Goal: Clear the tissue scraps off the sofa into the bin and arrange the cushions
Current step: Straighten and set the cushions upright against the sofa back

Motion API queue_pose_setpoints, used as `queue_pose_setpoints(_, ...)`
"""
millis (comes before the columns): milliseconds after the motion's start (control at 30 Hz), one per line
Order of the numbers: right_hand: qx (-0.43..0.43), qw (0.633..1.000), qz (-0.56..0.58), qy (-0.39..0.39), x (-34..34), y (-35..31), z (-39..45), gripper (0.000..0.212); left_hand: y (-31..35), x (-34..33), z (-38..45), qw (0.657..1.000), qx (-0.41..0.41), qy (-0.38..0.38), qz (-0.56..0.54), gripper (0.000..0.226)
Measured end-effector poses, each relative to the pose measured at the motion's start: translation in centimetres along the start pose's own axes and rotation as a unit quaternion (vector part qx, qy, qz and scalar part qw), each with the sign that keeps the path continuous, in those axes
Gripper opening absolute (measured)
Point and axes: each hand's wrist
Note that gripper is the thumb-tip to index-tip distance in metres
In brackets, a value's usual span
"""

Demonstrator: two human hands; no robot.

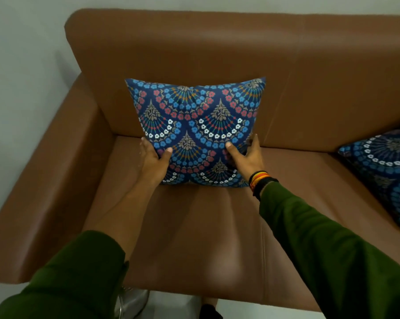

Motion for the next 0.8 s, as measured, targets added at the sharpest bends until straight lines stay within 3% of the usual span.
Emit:
queue_pose_setpoints(33, -0.004, 1.000, -0.009, 0.001, 0.9, -0.4, -1.1, 0.110, 0.9, -0.2, -1.2, 0.999, 0.022, 0.025, 0.025, 0.087)
queue_pose_setpoints(100, 0.018, 0.999, -0.039, 0.026, 3.0, -0.9, -3.8, 0.107, 3.7, -1.0, -4.7, 0.996, -0.013, 0.052, 0.077, 0.080)
queue_pose_setpoints(233, 0.019, 0.990, -0.091, 0.107, 9.7, 0.8, -8.5, 0.093, 9.3, -5.5, -10.8, 0.972, -0.174, -0.052, 0.151, 0.071)
queue_pose_setpoints(333, -0.020, 0.979, -0.102, 0.174, 16.0, 2.7, -9.9, 0.091, 13.4, -10.3, -13.4, 0.949, -0.234, -0.119, 0.173, 0.068)
queue_pose_setpoints(600, -0.152, 0.941, -0.002, 0.302, 32.6, 10.2, -8.4, 0.095, 20.1, -26.2, -16.3, 0.926, -0.252, -0.229, 0.160, 0.063)
queue_pose_setpoints(733, -0.179, 0.889, 0.129, 0.400, 40.0, 14.5, -5.8, 0.094, 24.5, -36.3, -15.5, 0.924, -0.235, -0.262, 0.147, 0.065)
queue_pose_setpoints(800, -0.191, 0.872, 0.182, 0.413, 43.3, 16.2, -4.9, 0.090, 27.7, -40.9, -15.3, 0.925, -0.236, -0.265, 0.134, 0.067)
Point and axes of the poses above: each hand's wrist, its own z-axis towards the middle knuckle, its own x-axis out of the back of the hand, y = z × x
